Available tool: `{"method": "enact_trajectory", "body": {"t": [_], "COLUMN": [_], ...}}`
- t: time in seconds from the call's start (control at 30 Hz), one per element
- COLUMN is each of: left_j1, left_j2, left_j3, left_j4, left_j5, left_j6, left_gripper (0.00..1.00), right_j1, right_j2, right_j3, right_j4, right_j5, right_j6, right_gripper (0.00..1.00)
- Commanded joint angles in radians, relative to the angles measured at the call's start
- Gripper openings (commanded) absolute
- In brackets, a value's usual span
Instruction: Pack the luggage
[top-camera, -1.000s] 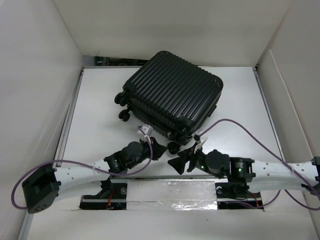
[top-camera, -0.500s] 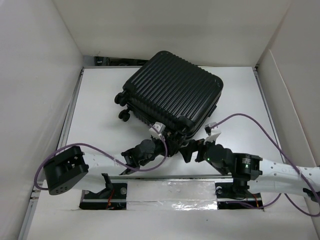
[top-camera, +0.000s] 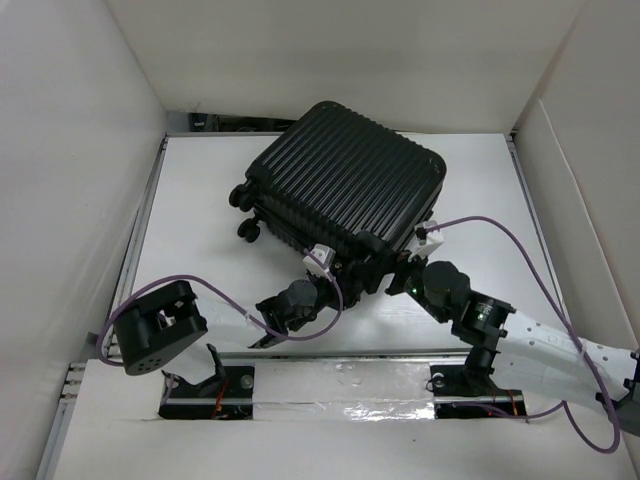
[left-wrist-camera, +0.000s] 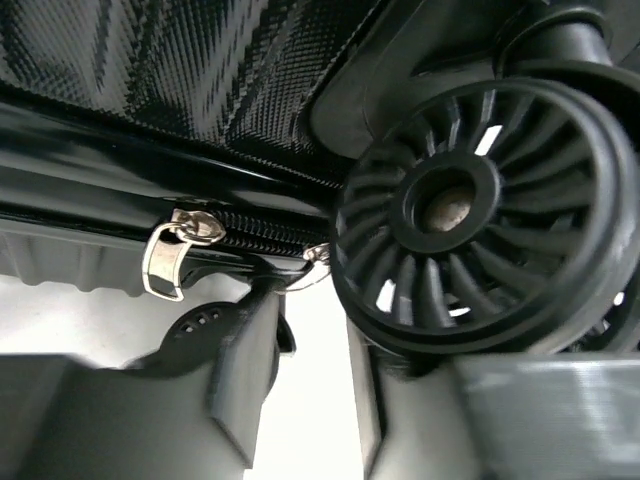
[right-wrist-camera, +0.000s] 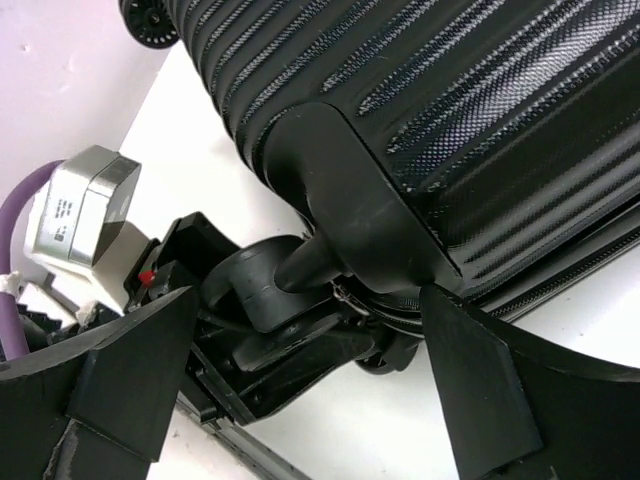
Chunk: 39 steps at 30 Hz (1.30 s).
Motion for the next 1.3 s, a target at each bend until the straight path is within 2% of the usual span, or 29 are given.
{"method": "enact_trajectory", "body": {"t": [0.0, 0.03, 0.13, 0.23, 0.37, 0.47, 0.57, 0.6, 0.63, 0.77, 0.8, 0.83, 0.87, 0.93, 0.97, 1.0, 1.1, 1.17, 1.23, 1.27], "left_j1": [-0.001, -0.001, -0.001, -0.001, -0.001, -0.001, -0.001, -0.001, -0.001, -0.001, -0.001, -0.001, -0.001, -0.001, -0.001, -0.001, -0.001, -0.001, -0.001, -0.001], "left_j2": [0.013, 0.013, 0.010, -0.003, -0.015, -0.021, -0.030, -0.035, -0.038, -0.032, -0.023, -0.018, -0.013, 0.000, 0.002, 0.004, 0.011, 0.022, 0.037, 0.040], "left_j3": [0.043, 0.040, 0.029, 0.018, 0.003, -0.011, -0.029, -0.034, -0.040, -0.055, -0.057, -0.061, -0.072, -0.072, -0.066, -0.062, -0.039, -0.014, -0.002, 0.006], "left_j4": [0.140, 0.151, 0.180, 0.191, 0.200, 0.200, 0.204, 0.208, 0.215, 0.247, 0.250, 0.260, 0.273, 0.292, 0.290, 0.292, 0.292, 0.290, 0.290, 0.293], "left_j5": [-0.057, -0.062, -0.091, -0.122, -0.131, -0.135, -0.146, -0.145, -0.134, -0.036, -0.014, -0.010, -0.007, -0.004, -0.002, 0.004, 0.021, 0.029, 0.010, -0.003], "left_j6": [0.020, 0.018, 0.012, 0.011, 0.021, 0.025, 0.021, 0.021, 0.021, 0.044, 0.044, 0.041, 0.040, 0.040, 0.043, 0.046, 0.057, 0.058, 0.055, 0.049], "left_gripper": [0.28, 0.19, 0.07, 0.00, 0.00, 0.00, 0.00, 0.00, 0.00, 0.00, 0.03, 0.10, 0.24, 0.34, 0.43, 0.46, 0.48, 0.48, 0.47, 0.43], "right_j1": [-0.026, -0.026, -0.035, -0.035, -0.035, -0.054, -0.075, -0.086, -0.086, -0.108, -0.118, -0.118, -0.118, -0.118, -0.118, -0.118, -0.118, -0.118, -0.118, -0.118], "right_j2": [0.019, 0.022, 0.054, 0.091, 0.115, 0.129, 0.129, 0.120, 0.114, 0.088, 0.083, 0.080, 0.079, 0.085, 0.092, 0.097, 0.114, 0.122, 0.128, 0.129], "right_j3": [-0.022, -0.027, -0.025, -0.016, -0.048, -0.059, -0.071, -0.079, -0.088, -0.111, -0.114, -0.116, -0.116, -0.113, -0.111, -0.111, -0.113, -0.114, -0.111, -0.107], "right_j4": [0.166, 0.181, 0.200, 0.193, 0.271, 0.330, 0.354, 0.365, 0.376, 0.393, 0.390, 0.390, 0.390, 0.388, 0.388, 0.391, 0.411, 0.425, 0.436, 0.437], "right_j5": [-0.111, -0.128, -0.140, -0.145, -0.158, -0.155, -0.140, -0.141, -0.134, -0.158, -0.164, -0.177, -0.181, -0.194, -0.203, -0.209, -0.226, -0.243, -0.261, -0.284], "right_j6": [-0.006, -0.005, 0.004, 0.018, 0.064, 0.090, 0.109, 0.112, 0.116, 0.109, 0.107, 0.106, 0.100, 0.095, 0.092, 0.092, 0.095, 0.093, 0.089, 0.084], "right_gripper": [0.95, 0.95, 0.97, 1.00, 1.00, 0.96, 0.82, 0.72, 0.66, 0.54, 0.50, 0.50, 0.50, 0.52, 0.54, 0.60, 0.71, 0.71, 0.63, 0.60]}}
